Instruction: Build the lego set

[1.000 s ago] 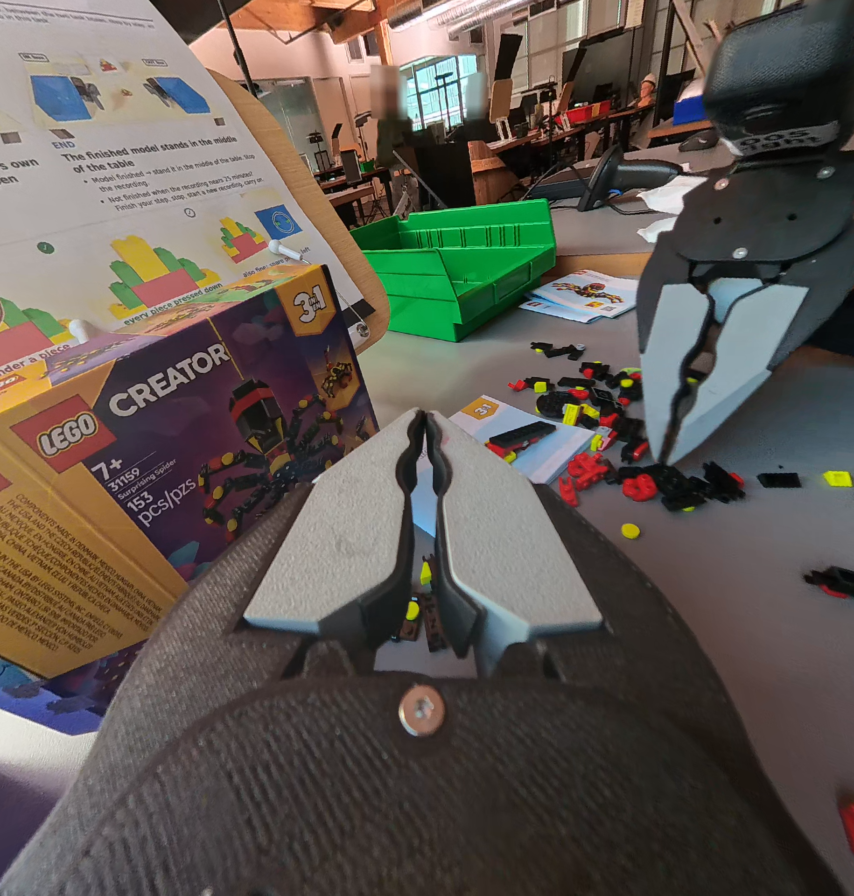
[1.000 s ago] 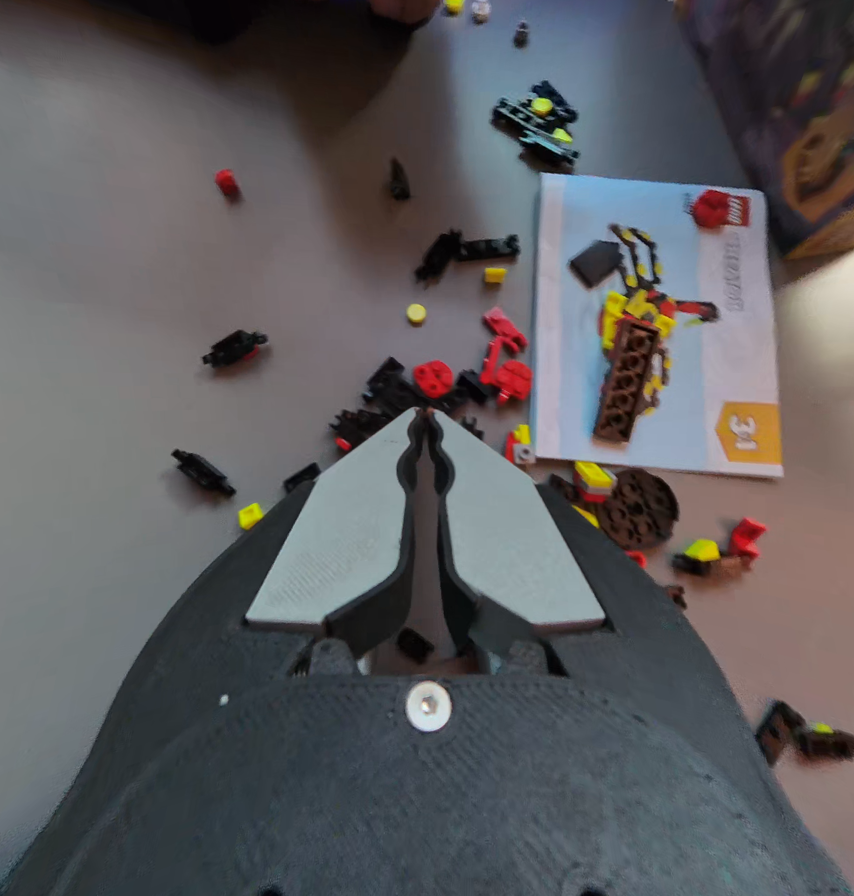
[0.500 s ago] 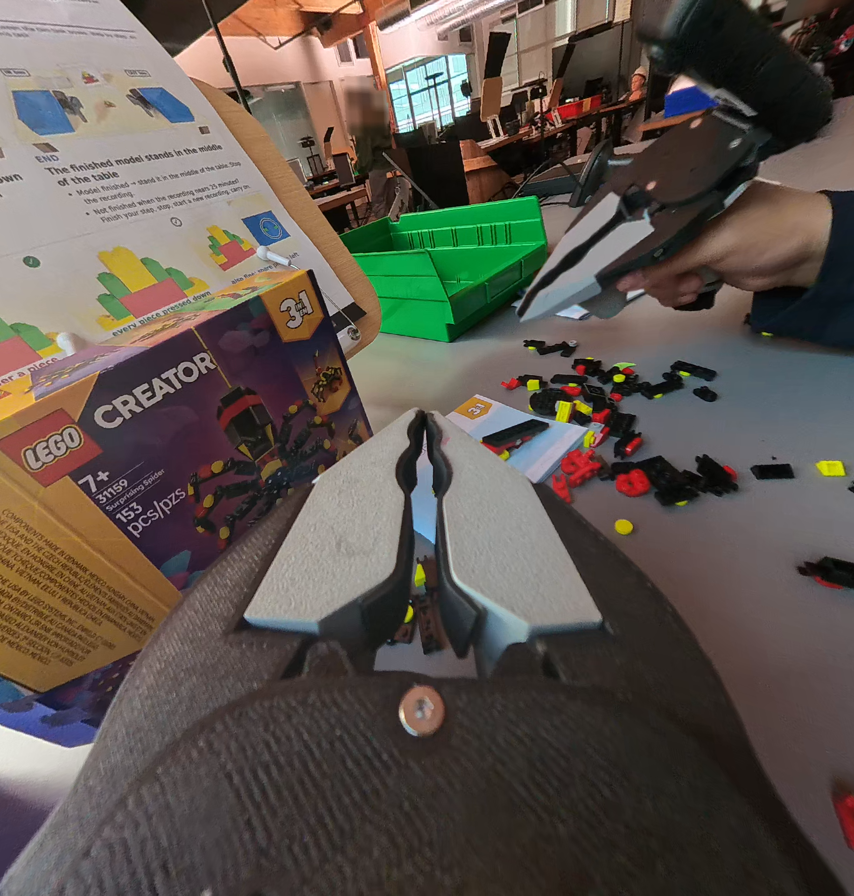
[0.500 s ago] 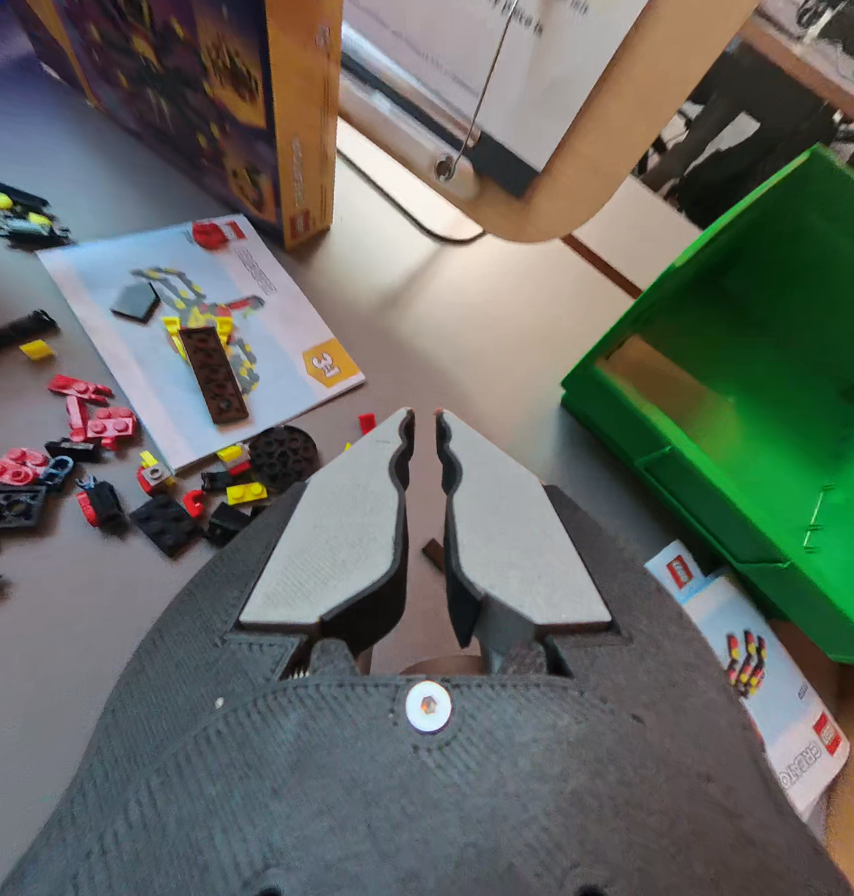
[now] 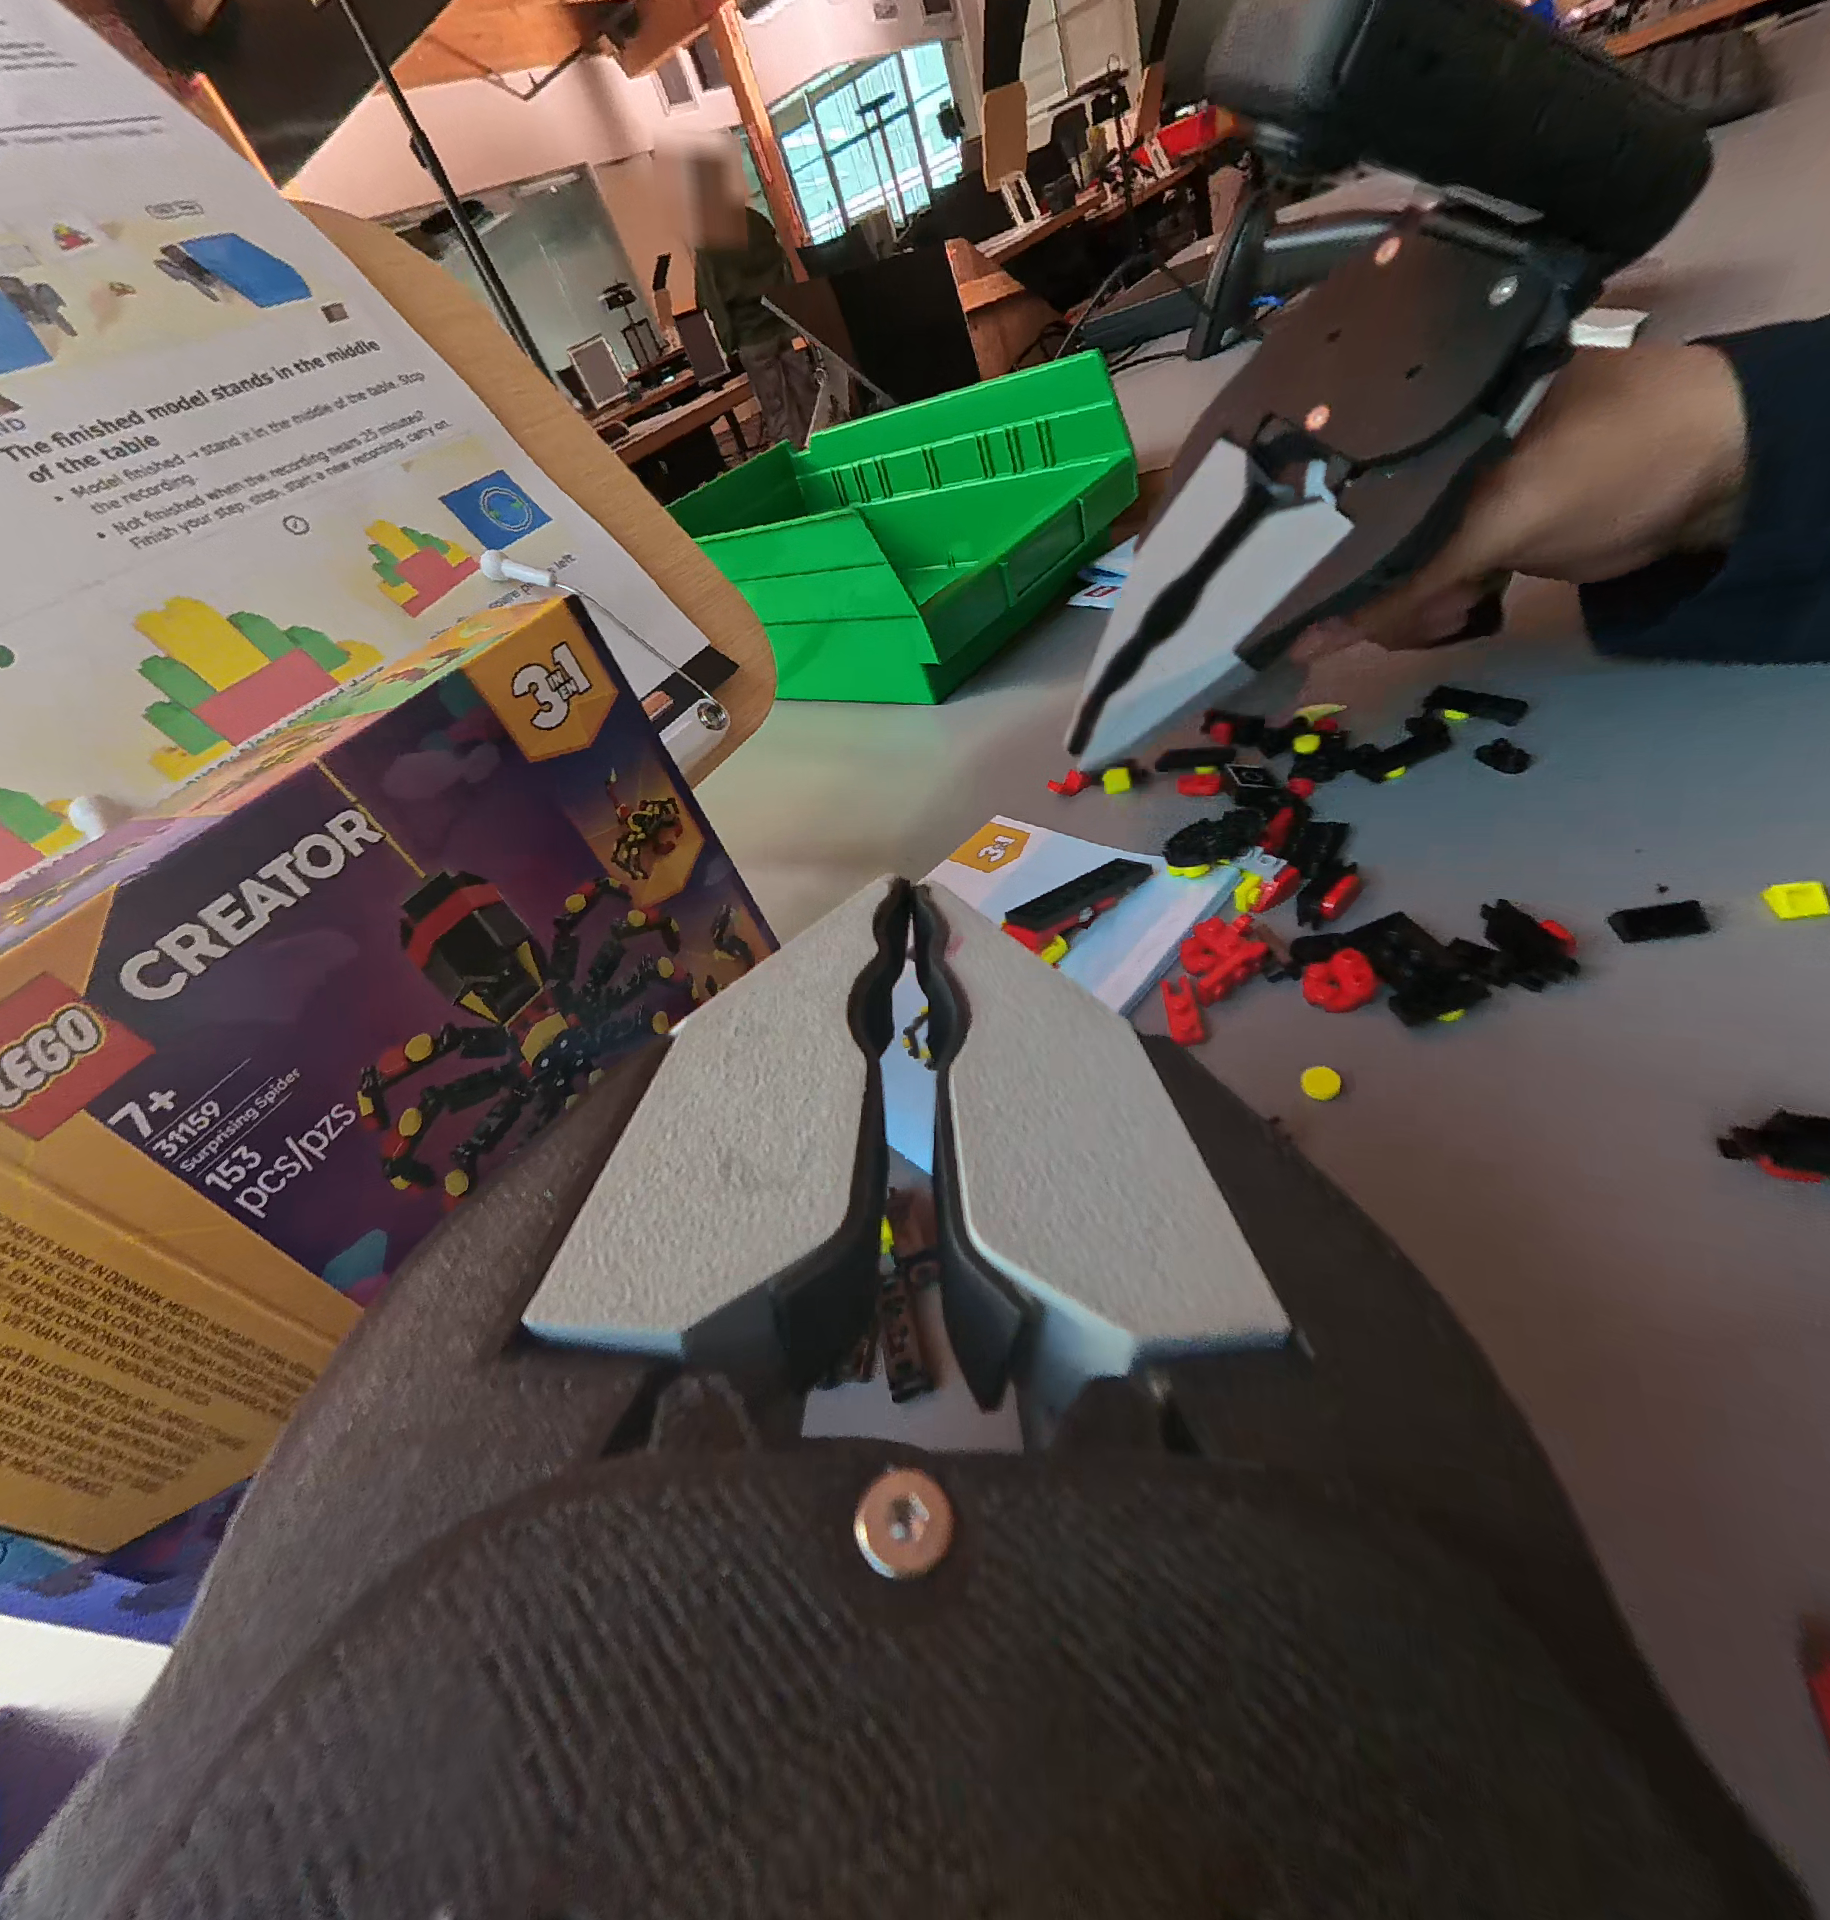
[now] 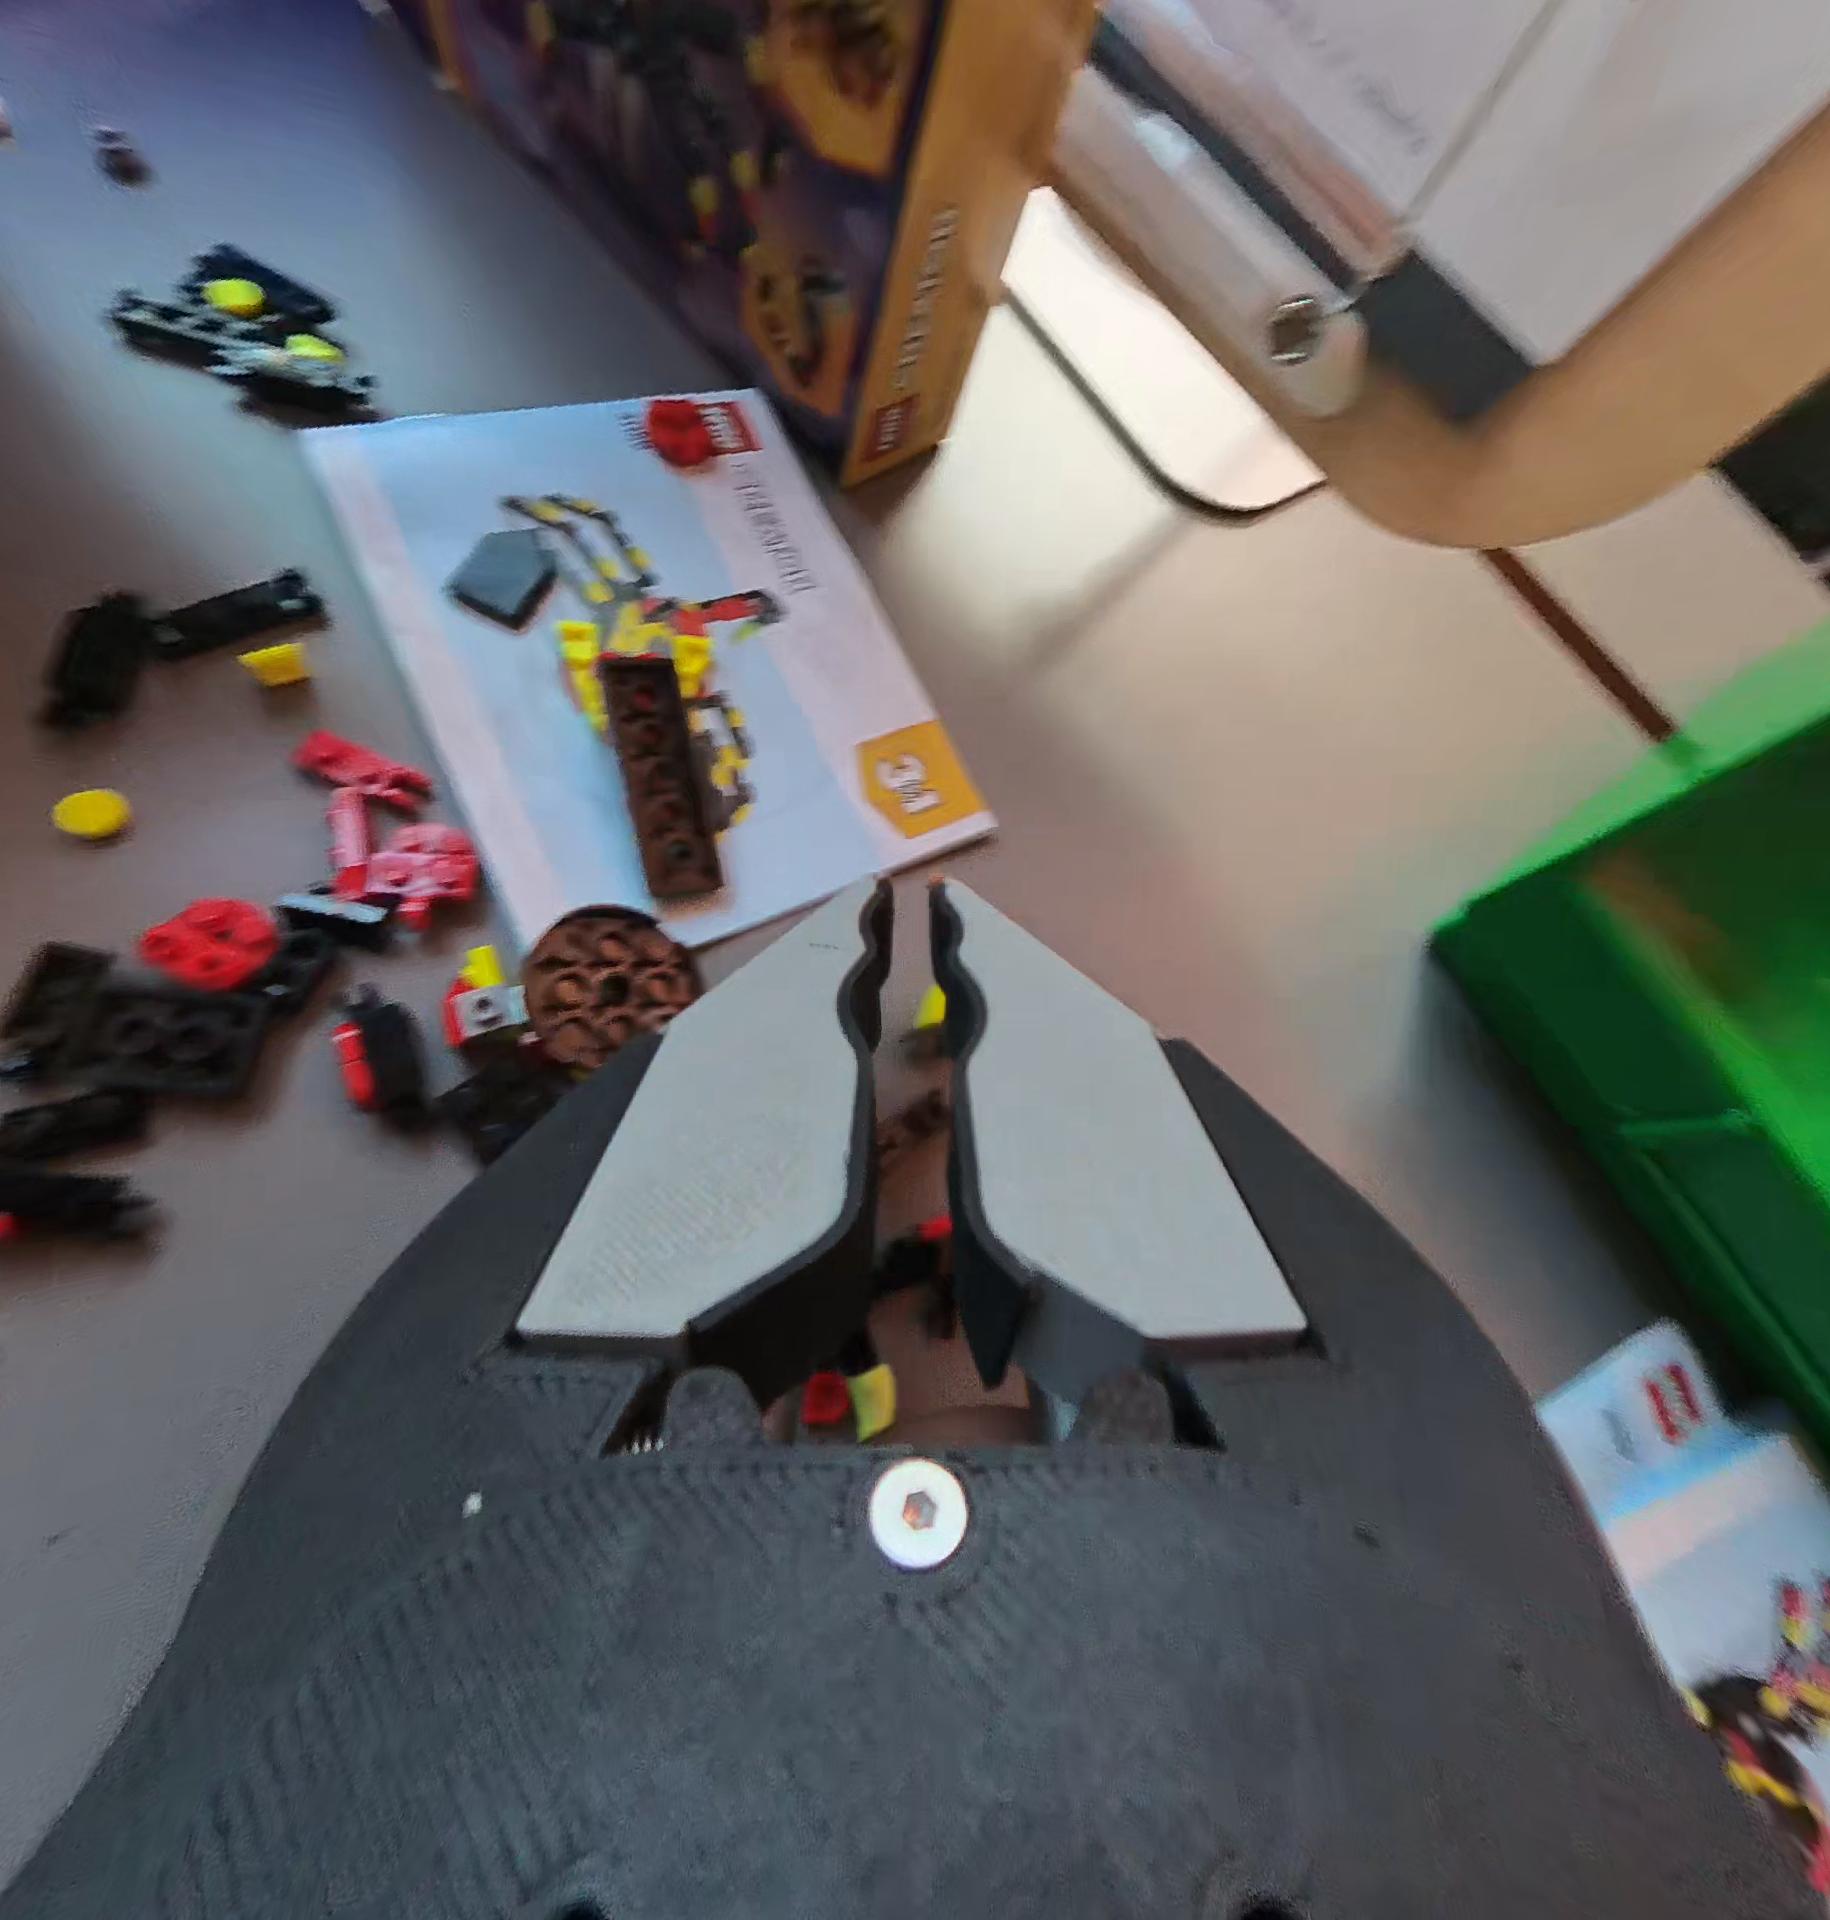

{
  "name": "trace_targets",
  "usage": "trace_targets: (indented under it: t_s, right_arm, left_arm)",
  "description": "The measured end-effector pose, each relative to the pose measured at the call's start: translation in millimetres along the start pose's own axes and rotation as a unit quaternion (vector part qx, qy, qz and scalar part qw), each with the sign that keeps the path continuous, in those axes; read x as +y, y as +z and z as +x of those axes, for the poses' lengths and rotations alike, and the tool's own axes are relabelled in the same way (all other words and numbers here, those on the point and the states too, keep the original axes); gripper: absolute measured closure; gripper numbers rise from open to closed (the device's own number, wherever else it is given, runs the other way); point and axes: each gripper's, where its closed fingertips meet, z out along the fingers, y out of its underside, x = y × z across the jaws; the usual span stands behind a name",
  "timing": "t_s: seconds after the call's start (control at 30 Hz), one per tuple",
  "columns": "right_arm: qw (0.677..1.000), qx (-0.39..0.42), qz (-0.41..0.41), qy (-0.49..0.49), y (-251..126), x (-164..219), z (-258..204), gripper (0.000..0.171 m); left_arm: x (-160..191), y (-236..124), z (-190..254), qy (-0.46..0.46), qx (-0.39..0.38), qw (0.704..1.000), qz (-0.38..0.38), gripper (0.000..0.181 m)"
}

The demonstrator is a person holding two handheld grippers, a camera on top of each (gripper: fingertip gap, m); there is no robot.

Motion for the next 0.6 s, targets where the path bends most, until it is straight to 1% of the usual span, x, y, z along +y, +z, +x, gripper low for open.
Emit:
trace_targets:
  t_s: [0.1, 0.2, 0.23, 0.3, 0.33, 0.4, 0.5, 0.6]
  right_arm:
    - [0.997, 0.065, 0.025, 0.013, -3, -3, 22, 0.17]
    - [0.996, 0.078, 0.04, 0.028, -1, -5, 25, 0.171]
    - [0.995, 0.088, 0.046, 0.022, -2, -7, 27, 0.171]
    - [0.992, 0.107, 0.067, 0.006, -5, -14, 28, 0.171]
    - [0.991, 0.111, 0.071, -0.001, -6, -15, 28, 0.171]
    - [0.991, 0.116, 0.065, -0.001, -6, -14, 29, 0.171]
    - [0.991, 0.118, 0.069, 0.005, -7, -14, 30, 0.171]
    - [0.991, 0.114, 0.073, 0.016, -8, -14, 32, 0.171]
  left_arm:
    - [1, 1, 2, 0.013, -0.001, 1.0, -0.003, 0.181]
    - [-1, -2, -10, -0.017, -0.025, 1.0, 0.006, 0.181]
    - [1, -3, -20, -0.037, -0.047, 0.998, 0.004, 0.181]
    - [20, -10, -56, -0.066, -0.137, 0.987, -0.047, 0.181]
    - [30, -13, -66, -0.067, -0.154, 0.983, -0.071, 0.181]
    - [38, -18, -77, -0.095, -0.165, 0.978, -0.085, 0.181]
    - [42, -23, -85, -0.152, -0.158, 0.972, -0.079, 0.181]
    - [55, -20, -77, -0.187, -0.11, 0.969, -0.119, 0.18]
